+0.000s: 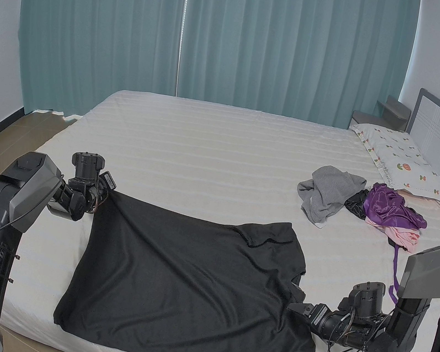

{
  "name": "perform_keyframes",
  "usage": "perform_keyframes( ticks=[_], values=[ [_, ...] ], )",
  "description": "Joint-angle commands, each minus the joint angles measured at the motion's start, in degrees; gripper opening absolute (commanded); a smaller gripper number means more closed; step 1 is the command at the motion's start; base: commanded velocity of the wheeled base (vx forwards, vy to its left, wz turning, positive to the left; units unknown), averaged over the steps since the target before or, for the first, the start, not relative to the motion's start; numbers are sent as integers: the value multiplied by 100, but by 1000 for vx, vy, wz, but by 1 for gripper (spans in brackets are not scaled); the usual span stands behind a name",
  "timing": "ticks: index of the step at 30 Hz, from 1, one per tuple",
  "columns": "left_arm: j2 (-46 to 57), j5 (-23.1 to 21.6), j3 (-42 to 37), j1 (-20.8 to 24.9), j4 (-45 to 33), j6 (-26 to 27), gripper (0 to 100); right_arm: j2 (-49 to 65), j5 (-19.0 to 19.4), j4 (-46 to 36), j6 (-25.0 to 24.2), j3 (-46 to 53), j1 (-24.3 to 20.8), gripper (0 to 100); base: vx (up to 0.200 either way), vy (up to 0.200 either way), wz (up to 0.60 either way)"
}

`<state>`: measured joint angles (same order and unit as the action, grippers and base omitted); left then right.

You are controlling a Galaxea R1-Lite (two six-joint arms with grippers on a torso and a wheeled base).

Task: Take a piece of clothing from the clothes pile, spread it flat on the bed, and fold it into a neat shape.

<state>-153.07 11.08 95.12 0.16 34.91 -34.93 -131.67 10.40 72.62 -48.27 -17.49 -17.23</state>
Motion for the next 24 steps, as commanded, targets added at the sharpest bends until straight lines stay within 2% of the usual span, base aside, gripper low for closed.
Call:
perform_keyframes(
  ticks=[1, 15, 22, 23, 24],
  values=[
    [22, -1, 33, -7, 15, 12, 0, -34, 6, 7, 2, -8, 9, 100, 0, 0, 0],
    [-110, -53, -213, 19, -20, -111, 0, 335, -187, 446, -24, -316, 53, 100, 0, 0, 0],
    [-74, -53, -345, 28, -28, -278, 0, 256, -302, -72, 134, -1072, 193, 100, 0, 0, 0],
    [-74, -53, -380, 28, -28, -278, 0, 300, -477, -477, 275, -1511, 281, 100, 0, 0, 0],
    [-74, -53, -380, 28, -28, -278, 0, 300, -477, -477, 275, -1511, 281, 100, 0, 0, 0]
  ],
)
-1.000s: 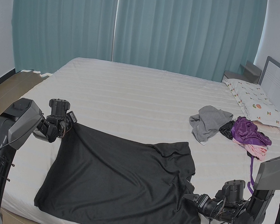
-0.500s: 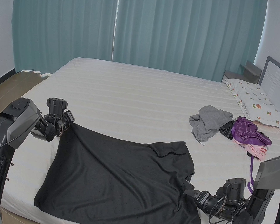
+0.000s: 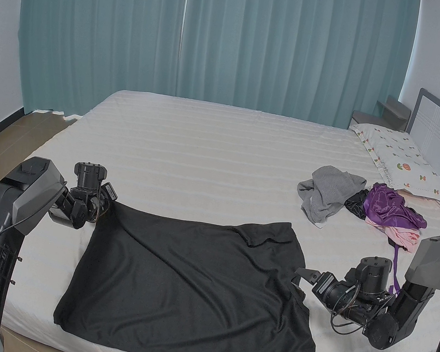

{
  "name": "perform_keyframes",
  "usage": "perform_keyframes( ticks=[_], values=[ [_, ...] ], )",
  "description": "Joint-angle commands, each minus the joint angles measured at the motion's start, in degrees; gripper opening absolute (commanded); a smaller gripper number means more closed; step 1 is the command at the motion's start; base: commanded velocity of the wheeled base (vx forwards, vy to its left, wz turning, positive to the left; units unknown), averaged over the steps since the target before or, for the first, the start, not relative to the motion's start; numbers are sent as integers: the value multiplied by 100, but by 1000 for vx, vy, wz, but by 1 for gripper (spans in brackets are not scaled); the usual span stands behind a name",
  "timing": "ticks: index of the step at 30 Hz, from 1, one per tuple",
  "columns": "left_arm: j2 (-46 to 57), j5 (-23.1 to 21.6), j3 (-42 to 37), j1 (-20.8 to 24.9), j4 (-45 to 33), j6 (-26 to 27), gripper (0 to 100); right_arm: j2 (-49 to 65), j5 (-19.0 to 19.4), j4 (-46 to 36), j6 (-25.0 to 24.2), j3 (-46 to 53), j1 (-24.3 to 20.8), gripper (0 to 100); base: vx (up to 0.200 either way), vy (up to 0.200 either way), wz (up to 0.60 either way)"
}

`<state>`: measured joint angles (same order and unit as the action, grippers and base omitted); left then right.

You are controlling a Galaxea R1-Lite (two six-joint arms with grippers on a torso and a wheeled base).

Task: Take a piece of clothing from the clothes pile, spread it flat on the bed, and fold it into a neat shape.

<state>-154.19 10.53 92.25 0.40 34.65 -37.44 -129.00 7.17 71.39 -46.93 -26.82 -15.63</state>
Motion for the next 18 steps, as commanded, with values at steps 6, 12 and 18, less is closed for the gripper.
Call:
perform_keyframes(
  ticks=[6, 12, 18],
  values=[
    [170, -7, -374, 4, 7, -62, 0, 7, -365, -1821, 360, -2082, 271, 100, 0, 0, 0],
    [178, -7, -418, -5, 7, -62, 0, -503, -436, -3157, 378, -3576, 236, 100, 0, 0, 0],
    [205, -7, -471, -31, 7, -62, 0, -995, -559, -3518, 378, -4270, 148, 100, 0, 0, 0]
  ],
)
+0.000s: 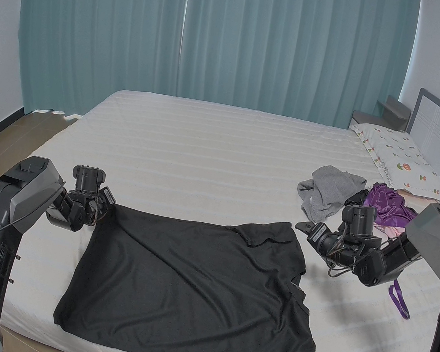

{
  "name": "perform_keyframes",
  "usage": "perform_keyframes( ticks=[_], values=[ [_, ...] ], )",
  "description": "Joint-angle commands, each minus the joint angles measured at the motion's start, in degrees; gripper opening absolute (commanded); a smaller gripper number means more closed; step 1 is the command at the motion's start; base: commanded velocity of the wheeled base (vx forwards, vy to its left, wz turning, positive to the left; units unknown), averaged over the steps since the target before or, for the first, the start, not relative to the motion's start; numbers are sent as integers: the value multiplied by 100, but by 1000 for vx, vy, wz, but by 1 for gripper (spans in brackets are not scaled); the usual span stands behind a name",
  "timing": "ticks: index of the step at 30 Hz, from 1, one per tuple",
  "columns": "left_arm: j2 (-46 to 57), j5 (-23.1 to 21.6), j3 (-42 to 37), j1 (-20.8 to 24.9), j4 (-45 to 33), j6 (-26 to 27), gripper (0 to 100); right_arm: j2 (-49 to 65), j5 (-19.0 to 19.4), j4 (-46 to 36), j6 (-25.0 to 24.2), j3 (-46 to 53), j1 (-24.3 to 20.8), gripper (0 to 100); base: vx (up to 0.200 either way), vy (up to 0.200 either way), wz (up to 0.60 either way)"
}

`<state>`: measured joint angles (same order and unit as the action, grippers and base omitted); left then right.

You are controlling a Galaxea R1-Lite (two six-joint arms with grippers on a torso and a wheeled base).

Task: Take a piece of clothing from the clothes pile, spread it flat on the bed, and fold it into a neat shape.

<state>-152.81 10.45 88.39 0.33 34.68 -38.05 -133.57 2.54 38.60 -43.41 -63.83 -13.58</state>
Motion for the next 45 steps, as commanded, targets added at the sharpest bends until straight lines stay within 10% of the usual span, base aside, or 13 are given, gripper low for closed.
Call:
perform_keyframes(
  ticks=[1, 34, 35, 45],
  values=[
    [76, 1, -112, -24, 3, -1, 0, -591, -78, -256, 43, -710, -48, 100, 0, 0, 0],
    [85, 1, -182, -7, -14, -1, 0, -2032, -289, -827, 237, -2353, 128, 100, 0, 0, 0],
    [93, 1, -182, -7, -14, -1, 0, -2068, -289, -819, 237, -2371, 128, 0, 0, 0, 0],
    [76, 10, -173, 11, -5, -1, 0, -2155, -341, -792, 184, -2731, 163, 0, 0, 0, 0]
  ],
)
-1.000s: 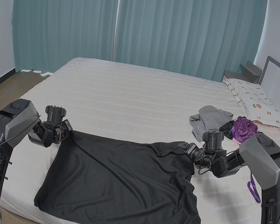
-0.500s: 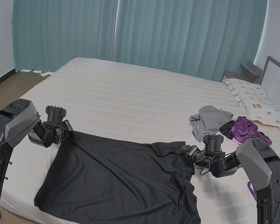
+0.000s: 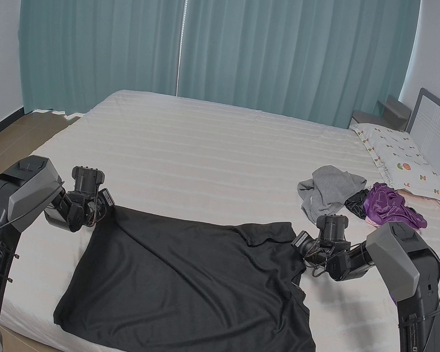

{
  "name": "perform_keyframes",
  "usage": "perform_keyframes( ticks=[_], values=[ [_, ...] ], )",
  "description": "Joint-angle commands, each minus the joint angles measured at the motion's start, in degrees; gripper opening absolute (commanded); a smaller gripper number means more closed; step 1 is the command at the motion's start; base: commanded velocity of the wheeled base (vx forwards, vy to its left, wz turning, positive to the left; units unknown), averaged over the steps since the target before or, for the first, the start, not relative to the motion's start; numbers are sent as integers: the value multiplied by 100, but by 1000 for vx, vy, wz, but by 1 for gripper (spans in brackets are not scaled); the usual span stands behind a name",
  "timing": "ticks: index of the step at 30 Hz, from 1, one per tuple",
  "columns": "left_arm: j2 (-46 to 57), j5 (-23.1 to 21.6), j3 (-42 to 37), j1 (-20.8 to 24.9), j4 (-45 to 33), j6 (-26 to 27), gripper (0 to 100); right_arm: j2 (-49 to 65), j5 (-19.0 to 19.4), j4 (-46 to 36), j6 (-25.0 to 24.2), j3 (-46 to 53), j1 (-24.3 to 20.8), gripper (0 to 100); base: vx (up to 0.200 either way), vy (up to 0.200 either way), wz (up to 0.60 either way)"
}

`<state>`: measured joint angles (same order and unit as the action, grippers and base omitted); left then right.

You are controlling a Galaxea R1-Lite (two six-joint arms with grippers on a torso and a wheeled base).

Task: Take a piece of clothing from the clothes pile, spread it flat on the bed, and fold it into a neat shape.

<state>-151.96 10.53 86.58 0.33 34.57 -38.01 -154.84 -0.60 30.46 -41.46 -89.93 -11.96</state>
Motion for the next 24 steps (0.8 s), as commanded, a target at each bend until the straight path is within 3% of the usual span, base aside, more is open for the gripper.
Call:
perform_keyframes(
  ticks=[1, 14, 24],
  values=[
    [-10, 1, 8, 2, 6, -5, 0, -28, -90, 30, -11, -192, 1, 0, 0, 0, 0],
    [-1, 45, 79, 2, 261, -57, 0, -55, -775, 285, 6, -1237, 176, 0, 0, 0, 0],
    [-45, 54, 87, -7, 515, -75, 0, -529, -872, 337, 437, -1765, 159, 0, 0, 0, 0]
  ],
)
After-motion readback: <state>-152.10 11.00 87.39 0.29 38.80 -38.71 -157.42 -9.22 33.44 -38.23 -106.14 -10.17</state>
